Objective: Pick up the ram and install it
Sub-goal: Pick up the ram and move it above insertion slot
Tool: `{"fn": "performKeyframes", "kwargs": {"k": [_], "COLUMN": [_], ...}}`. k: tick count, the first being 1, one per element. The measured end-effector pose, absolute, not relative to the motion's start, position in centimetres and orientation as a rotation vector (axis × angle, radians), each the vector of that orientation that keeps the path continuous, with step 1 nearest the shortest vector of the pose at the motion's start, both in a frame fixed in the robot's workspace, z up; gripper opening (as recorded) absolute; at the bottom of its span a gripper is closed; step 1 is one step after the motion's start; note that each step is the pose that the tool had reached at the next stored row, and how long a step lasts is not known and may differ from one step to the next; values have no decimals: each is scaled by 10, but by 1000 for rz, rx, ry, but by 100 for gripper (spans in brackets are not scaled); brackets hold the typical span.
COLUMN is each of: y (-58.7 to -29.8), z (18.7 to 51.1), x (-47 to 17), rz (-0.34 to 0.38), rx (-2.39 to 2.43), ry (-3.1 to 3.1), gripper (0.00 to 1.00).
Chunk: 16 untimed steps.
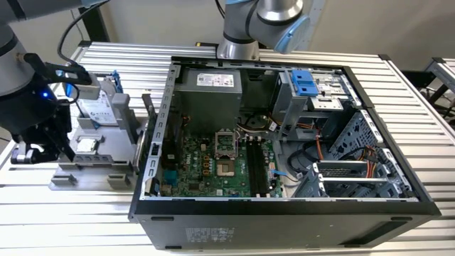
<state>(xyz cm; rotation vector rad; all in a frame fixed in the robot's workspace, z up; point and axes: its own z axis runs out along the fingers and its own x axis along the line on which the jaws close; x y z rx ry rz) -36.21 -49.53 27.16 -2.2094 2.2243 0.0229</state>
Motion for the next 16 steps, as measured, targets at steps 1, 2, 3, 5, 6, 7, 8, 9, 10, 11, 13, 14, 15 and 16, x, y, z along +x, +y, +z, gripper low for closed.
{"fn": "performKeyframes", "kwargs": {"k": [1,2,3,5,6,7,8,9,10,11,13,14,15,16], "y": [-495,-495,-495,-495,-495,-495,-495,-495,-495,-495,-495,-495,-495,-495], "z": [274,276,279,283,286,288,291,293,296,298,303,306,308,311], "x": [-362,-362,-362,-362,-362,-362,-362,-362,-362,-362,-362,-362,-362,-362], "rz": [23,23,23,23,23,23,23,23,23,23,23,23,23,23], "rx": [-2209,-2209,-2209,-2209,-2210,-2210,-2210,-2209,-2210,-2210,-2209,-2209,-2209,-2209], "ry": [2224,2224,2224,2224,2224,2224,2224,2224,2224,2224,2224,2224,2224,2224], "gripper": [0,0,0,0,0,0,0,0,0,0,0,0,0,0]}}
